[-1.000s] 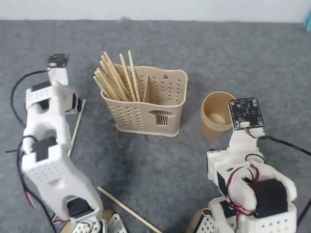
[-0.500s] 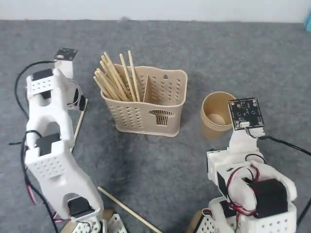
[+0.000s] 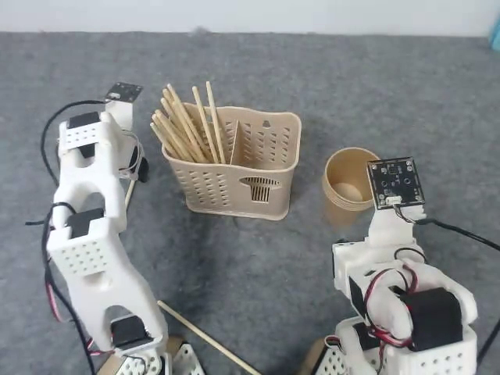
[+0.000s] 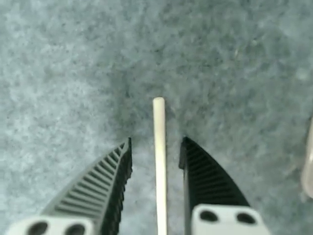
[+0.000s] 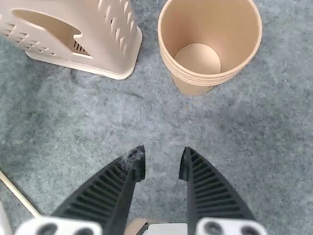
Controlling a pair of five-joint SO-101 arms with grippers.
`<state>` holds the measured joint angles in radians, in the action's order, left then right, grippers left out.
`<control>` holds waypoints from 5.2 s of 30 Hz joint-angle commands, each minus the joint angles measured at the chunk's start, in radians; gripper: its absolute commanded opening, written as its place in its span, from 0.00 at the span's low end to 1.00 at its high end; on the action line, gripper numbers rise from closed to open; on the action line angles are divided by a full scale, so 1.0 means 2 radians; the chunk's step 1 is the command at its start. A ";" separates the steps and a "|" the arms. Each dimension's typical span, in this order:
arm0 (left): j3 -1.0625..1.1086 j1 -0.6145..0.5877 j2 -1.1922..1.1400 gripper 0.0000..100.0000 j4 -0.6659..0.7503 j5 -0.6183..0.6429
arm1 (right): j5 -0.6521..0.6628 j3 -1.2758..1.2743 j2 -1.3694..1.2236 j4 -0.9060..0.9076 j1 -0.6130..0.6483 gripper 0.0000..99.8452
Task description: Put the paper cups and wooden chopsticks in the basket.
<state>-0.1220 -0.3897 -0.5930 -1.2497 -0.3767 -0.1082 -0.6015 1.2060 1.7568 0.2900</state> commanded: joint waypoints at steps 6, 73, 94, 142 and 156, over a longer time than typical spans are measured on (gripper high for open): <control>-0.017 -0.002 0.027 0.01 -0.063 -0.003 | 0.000 0.002 0.005 0.016 -0.008 0.12; 0.280 0.146 0.769 0.22 0.242 0.264 | 0.038 -0.016 0.005 0.011 0.065 0.13; 0.326 -0.412 0.585 0.22 0.390 0.265 | 0.048 -0.249 -0.001 -0.347 0.557 0.13; -0.117 -0.486 0.077 0.22 0.288 0.269 | -0.145 -0.217 -0.343 -0.530 0.554 0.21; -0.226 -0.491 -0.002 0.22 0.242 0.269 | -0.143 -0.128 -0.440 -0.429 0.585 0.21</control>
<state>-0.4657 -1.3656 -0.5792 -0.7373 0.1588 -0.3905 -0.9114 0.2931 0.8393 1.4162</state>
